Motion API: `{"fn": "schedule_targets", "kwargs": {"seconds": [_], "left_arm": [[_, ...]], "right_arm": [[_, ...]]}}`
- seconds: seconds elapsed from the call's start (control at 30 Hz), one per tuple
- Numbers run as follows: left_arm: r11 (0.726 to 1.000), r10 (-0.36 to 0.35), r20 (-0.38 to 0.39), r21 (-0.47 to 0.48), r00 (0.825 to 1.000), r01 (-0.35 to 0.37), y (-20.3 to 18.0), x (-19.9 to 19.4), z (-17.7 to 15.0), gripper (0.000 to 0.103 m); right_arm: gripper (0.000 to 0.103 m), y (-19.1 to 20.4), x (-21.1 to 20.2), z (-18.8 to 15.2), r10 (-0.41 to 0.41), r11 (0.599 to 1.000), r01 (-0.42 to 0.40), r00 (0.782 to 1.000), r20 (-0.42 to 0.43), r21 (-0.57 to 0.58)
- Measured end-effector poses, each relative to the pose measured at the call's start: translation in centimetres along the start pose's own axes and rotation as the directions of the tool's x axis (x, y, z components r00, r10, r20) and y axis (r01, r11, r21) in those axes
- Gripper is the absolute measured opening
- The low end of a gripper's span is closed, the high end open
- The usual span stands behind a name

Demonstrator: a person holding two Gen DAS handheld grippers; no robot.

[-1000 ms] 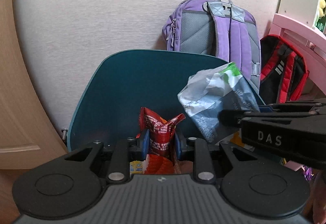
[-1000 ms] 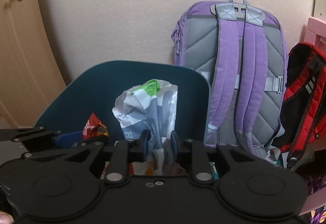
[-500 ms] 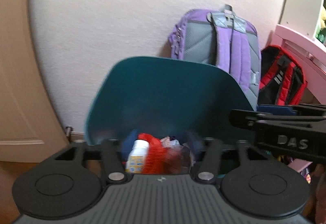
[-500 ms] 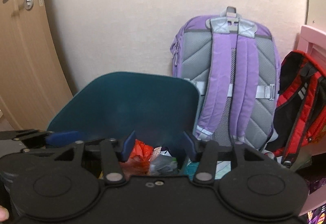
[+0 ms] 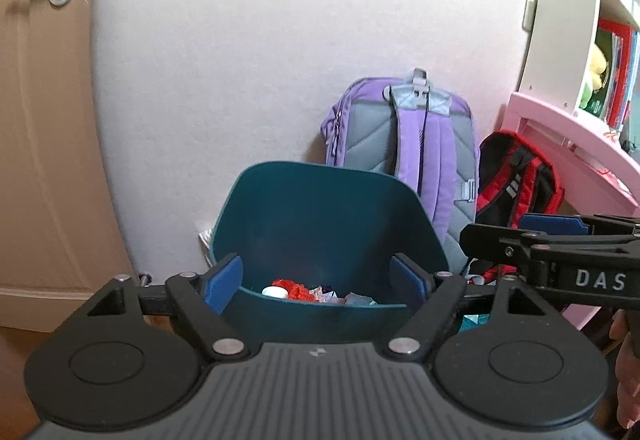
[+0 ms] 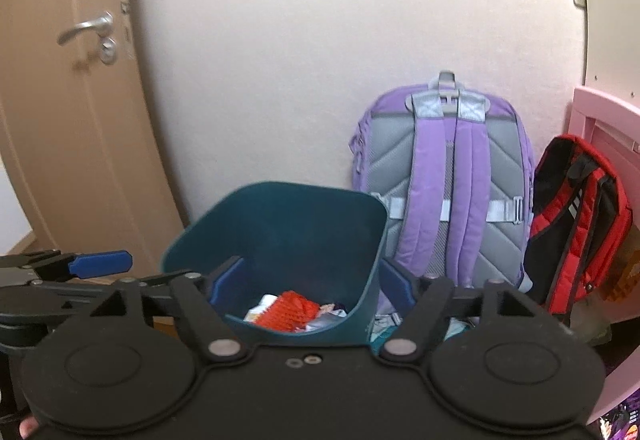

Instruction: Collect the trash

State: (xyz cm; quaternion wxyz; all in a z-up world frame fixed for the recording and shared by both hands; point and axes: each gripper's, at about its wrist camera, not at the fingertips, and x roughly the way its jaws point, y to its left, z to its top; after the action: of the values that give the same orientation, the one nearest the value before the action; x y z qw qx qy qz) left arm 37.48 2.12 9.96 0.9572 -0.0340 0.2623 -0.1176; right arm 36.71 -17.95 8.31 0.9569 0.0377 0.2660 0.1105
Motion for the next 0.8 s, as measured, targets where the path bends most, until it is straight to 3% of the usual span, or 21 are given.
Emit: {"fn": "schedule_targets", "kwargs": {"seconds": [0.33,0.57,0.8], "left_arm": [[0.999,0.005,0.054,0.043,0.999,-0.007,-1.4,-6.1,-1.3,0.088],[0.994,0.032,0.083,0.097,0.996,-0.04,-2.5,-9.3,-2.9,0.089],[0.998,0.02,0.105,0.053,0.994,-0.025,-2.4,-11.7,-4.3,0.089]], "right_arm": [[0.101,0.9,-6.1,-1.3,0.075,0.996,-0.071,0.993,0.087,-0.045],[0.103,1.9,-9.2,-2.8,0.101,0.993,-0.091,0.986,0.13,-0.079],[0.103,2.3,-11.7,-4.2,0.125,0.99,-0.112,0.979,0.159,-0.088]]}}
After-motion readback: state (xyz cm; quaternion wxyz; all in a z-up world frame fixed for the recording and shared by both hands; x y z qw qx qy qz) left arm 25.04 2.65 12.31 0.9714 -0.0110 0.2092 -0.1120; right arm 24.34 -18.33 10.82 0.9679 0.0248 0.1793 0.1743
